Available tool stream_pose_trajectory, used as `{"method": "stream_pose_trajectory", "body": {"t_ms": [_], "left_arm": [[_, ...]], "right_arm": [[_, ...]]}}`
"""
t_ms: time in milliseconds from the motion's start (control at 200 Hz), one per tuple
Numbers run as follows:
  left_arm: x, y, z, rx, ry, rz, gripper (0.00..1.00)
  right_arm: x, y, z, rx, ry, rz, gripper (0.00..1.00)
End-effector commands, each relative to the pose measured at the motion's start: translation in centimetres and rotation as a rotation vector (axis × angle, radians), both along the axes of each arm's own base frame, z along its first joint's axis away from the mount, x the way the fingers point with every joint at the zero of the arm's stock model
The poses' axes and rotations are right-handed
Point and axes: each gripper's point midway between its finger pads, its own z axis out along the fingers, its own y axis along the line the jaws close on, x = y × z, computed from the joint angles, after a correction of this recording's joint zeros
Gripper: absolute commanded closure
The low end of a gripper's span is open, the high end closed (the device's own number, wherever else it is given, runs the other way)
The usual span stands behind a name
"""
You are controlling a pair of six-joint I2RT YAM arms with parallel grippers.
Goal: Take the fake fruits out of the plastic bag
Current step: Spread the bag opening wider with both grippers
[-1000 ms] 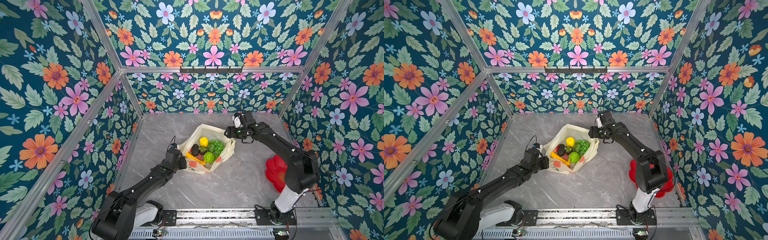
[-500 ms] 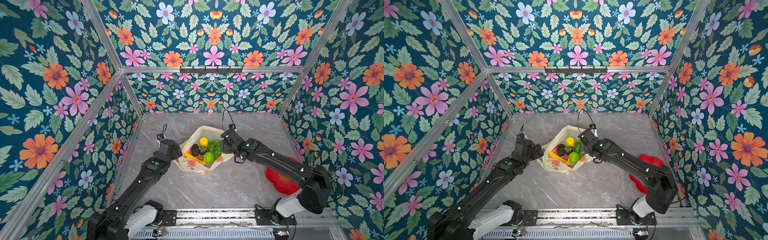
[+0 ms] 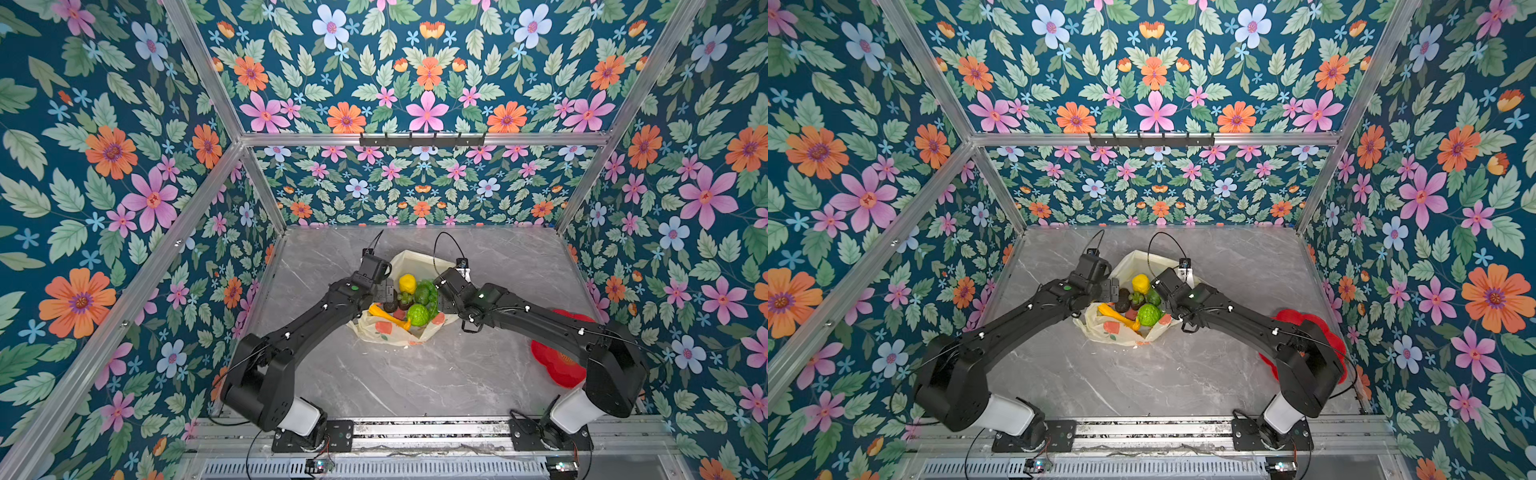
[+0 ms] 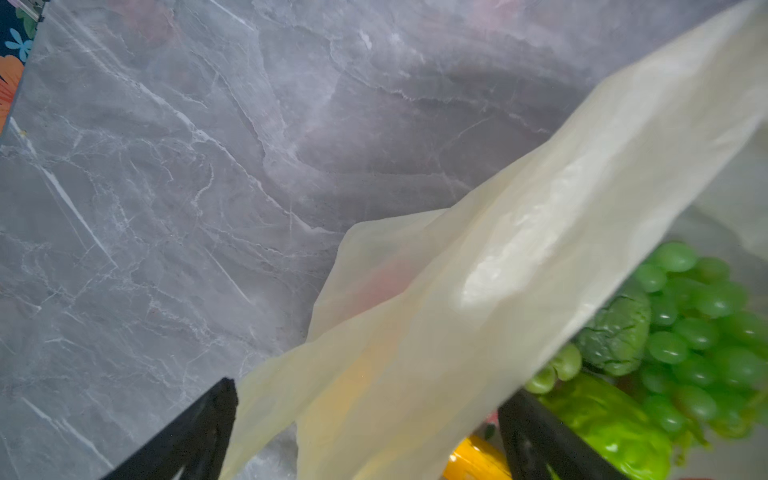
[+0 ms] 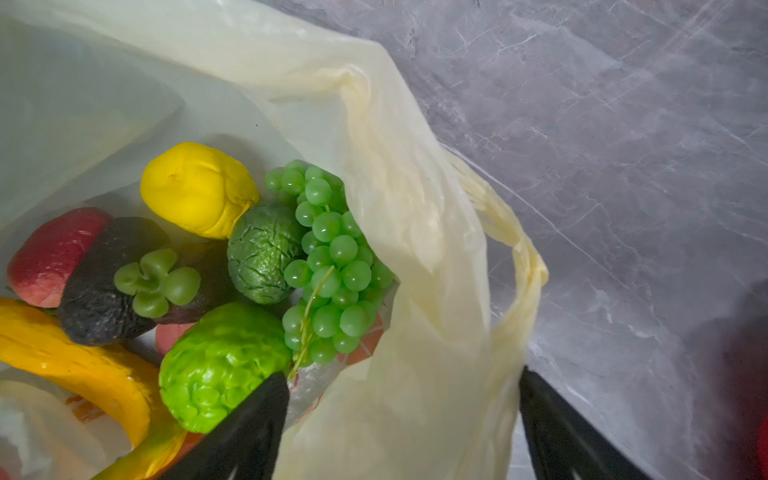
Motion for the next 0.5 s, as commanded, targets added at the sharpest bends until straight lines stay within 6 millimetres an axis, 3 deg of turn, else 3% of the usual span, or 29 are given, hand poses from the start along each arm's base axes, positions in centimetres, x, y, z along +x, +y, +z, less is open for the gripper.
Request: {"method": "stream_pose_trajectory", "body": {"t_ms": [0,95,170,215,370,495], "left_arm": [[0.9,1.9,-1.6,0.076,0.031,0.098,0.11],[1.7,3.2,-3.7,-0.012,0.089,0.149,0.29],[2.3,4.7,-4.7,-0.127,0.111,0.196,0.59],[2.3,5.8,-5.0,-0.184,0.112,0.221,0.7],[2.3,9.2,-6.0,-0.348,0.108,0.311,0.93],[2.2,9.9,-5.9,-0.419,0.082,0.318,0.98]], "right_arm": [[0.8,0.6,-0.9,0.069,0.022,-0.009,0.22],[1.3,-0.2,-2.0,0.075,0.046,-0.027,0.35],[1.7,-0.6,-2.7,0.108,0.053,-0.004,0.51],[2.1,-0.7,-3.1,0.165,0.059,0.023,0.61],[3.5,-1.7,-4.3,0.311,0.112,0.053,0.93],[4.9,-0.2,-3.1,0.415,0.082,0.148,1.0]]}}
